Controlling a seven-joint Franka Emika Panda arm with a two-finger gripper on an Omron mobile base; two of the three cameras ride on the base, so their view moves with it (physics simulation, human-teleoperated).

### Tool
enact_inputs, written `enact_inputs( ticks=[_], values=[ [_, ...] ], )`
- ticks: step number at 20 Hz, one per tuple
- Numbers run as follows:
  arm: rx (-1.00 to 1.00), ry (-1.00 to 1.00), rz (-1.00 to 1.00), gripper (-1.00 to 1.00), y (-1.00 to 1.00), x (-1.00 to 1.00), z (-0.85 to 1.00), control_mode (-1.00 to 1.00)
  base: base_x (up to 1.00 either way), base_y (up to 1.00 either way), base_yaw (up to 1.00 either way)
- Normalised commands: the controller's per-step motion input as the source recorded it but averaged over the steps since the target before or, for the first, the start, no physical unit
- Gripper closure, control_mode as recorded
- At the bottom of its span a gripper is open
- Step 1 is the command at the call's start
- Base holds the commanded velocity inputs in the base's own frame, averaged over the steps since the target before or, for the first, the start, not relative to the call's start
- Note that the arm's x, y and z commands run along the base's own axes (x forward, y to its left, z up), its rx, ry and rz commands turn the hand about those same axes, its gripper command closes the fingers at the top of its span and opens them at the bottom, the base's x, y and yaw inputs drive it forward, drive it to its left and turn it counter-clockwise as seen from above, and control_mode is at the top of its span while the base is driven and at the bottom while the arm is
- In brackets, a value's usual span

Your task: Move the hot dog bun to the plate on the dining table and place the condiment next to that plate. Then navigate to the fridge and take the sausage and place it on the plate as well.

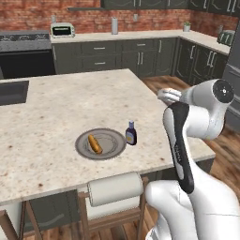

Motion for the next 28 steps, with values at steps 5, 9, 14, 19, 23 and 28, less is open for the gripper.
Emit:
enact_inputs(
  ticks=[5, 9, 14, 19, 23, 28],
  values=[
    [-0.1, 0.48, -0.19, -1.0, -0.32, -0.99, -0.03, -1.0, 0.0, 0.0, 0.0],
    [-0.13, 0.19, 0.05, -1.0, 0.12, -0.92, -0.28, -1.0, 0.0, 0.0, 0.0],
    [-0.02, 0.19, 0.36, -1.0, 0.53, -0.19, -0.11, -1.0, 0.0, 0.0, 0.0],
    [0.0, 0.15, 0.16, -1.0, 0.33, 0.0, -0.12, -1.0, 0.0, 0.0, 0.0],
    [0.0, 0.03, 0.0, -1.0, 0.0, -0.03, -0.05, 1.0, -0.44, -0.12, -0.02],
    [0.0, 0.0, 0.0, -1.0, 0.0, 0.0, 0.0, 1.0, -0.82, -0.96, -0.33]
  ],
)
